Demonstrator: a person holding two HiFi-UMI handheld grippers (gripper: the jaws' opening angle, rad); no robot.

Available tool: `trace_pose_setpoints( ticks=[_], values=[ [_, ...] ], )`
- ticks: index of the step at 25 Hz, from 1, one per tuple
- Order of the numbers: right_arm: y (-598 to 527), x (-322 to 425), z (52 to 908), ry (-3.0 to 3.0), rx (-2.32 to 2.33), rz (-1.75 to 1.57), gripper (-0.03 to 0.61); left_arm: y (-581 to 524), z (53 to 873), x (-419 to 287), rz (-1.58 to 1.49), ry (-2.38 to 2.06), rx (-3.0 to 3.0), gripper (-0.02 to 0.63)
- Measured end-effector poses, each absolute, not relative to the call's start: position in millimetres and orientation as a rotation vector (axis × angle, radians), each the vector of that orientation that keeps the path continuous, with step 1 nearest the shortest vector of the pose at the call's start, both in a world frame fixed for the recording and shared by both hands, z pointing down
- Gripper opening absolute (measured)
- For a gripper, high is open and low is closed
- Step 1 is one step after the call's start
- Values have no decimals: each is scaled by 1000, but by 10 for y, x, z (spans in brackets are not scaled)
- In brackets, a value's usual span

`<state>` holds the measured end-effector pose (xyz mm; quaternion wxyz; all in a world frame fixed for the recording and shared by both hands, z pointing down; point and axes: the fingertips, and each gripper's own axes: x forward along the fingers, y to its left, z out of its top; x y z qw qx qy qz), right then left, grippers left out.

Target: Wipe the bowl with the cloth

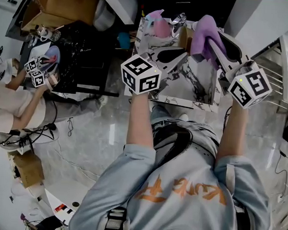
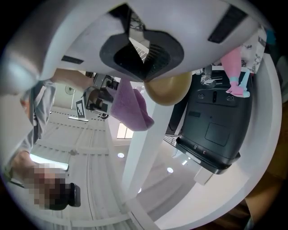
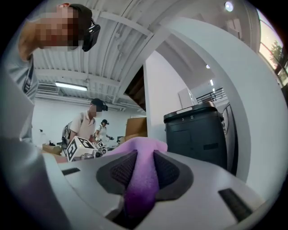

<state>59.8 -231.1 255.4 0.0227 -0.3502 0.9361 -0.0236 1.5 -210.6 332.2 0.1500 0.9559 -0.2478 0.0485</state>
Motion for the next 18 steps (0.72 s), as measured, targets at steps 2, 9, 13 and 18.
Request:
trace_pose_setpoints(
  ticks=[2, 9, 13, 18],
  values=[
    [-2250, 498, 2574, 2941, -1021, -52, 123, -2073, 3277, 35, 125, -687, 2763, 28],
    [-2184, 387, 2677, 2961, -953, -84, 124, -1775, 3135, 154, 37, -467, 2841, 29],
    [-2190, 426, 2654, 2910, -947, -121, 124, -1676, 3082, 155, -8, -387, 2851, 29],
    [-2212, 476, 2667, 2881, -983, -145, 124, -1564, 3106, 202, 10, -291, 2848, 29]
  ],
)
